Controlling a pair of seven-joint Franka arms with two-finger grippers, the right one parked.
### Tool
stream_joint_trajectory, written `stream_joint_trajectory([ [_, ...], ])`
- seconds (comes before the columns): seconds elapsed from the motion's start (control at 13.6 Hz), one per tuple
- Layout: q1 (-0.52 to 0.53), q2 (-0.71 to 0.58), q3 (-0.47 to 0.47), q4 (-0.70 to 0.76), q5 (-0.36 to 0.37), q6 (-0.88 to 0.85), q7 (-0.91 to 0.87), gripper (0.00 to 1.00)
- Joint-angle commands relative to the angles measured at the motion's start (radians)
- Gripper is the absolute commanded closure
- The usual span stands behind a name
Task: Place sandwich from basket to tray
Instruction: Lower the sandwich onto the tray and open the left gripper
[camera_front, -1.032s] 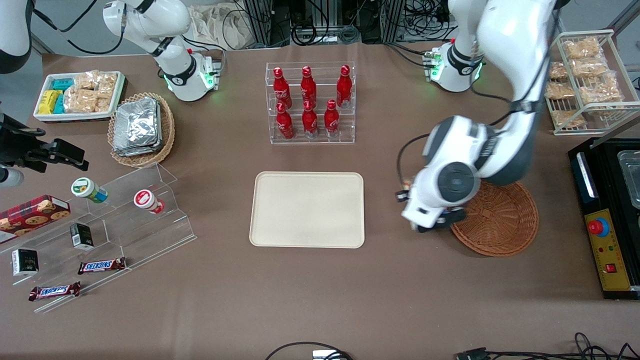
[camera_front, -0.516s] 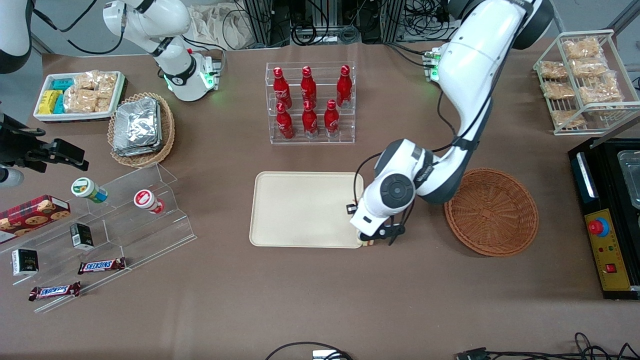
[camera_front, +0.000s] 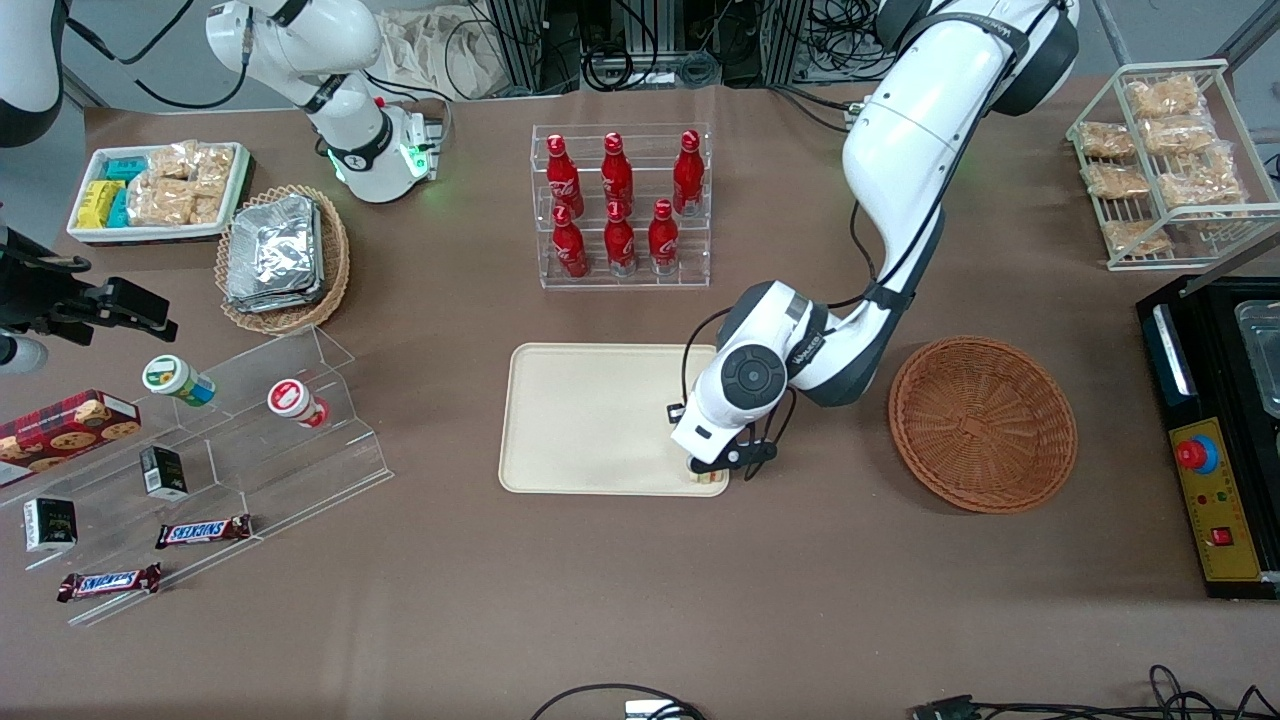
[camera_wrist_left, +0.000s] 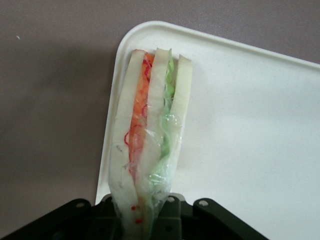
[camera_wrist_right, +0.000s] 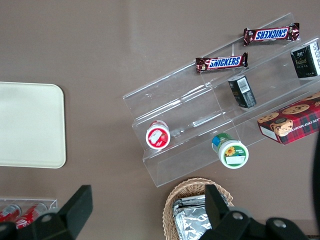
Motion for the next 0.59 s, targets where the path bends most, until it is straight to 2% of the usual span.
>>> stream_joint_trajectory([
  [0.0, -0.022, 0.021, 0.004, 0.034, 0.001, -0.001, 0.053, 0.01],
  [0.29, -0.018, 0.005, 0.009, 0.032, 0.005, -0.017, 0.050, 0.00],
  [0.52, -0.007, -0.053, 0.023, 0.036, 0.005, -0.108, 0.051, 0.00],
])
